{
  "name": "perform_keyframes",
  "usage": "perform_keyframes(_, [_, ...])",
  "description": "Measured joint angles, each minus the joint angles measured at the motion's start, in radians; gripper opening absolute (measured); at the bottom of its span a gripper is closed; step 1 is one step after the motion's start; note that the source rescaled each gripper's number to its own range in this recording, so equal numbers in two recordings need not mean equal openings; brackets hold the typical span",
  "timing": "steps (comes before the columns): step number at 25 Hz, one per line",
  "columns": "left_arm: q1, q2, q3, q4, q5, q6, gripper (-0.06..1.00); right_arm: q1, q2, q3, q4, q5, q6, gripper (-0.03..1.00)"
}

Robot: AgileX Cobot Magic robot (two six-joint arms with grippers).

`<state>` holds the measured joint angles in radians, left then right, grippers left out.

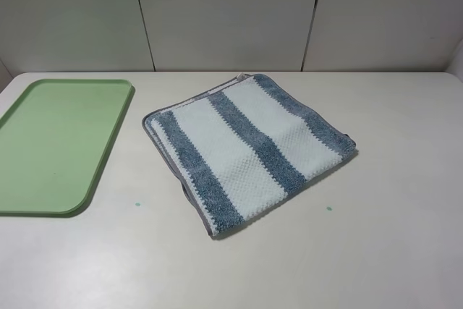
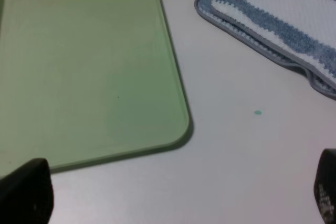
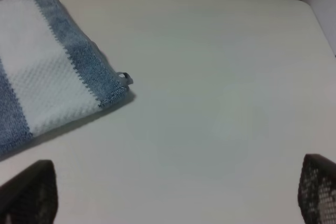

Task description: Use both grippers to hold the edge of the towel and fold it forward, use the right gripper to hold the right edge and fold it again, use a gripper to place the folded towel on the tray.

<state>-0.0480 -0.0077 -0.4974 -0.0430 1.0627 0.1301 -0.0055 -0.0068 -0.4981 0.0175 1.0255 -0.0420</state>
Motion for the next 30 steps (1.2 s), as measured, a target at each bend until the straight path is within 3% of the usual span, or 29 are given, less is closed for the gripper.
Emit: perform_keyframes(30, [0.0, 0.0, 0.0, 0.0, 0.0, 0.0, 1.0, 0.0, 0.0, 0.0, 0.0, 0.0, 0.0, 1.0])
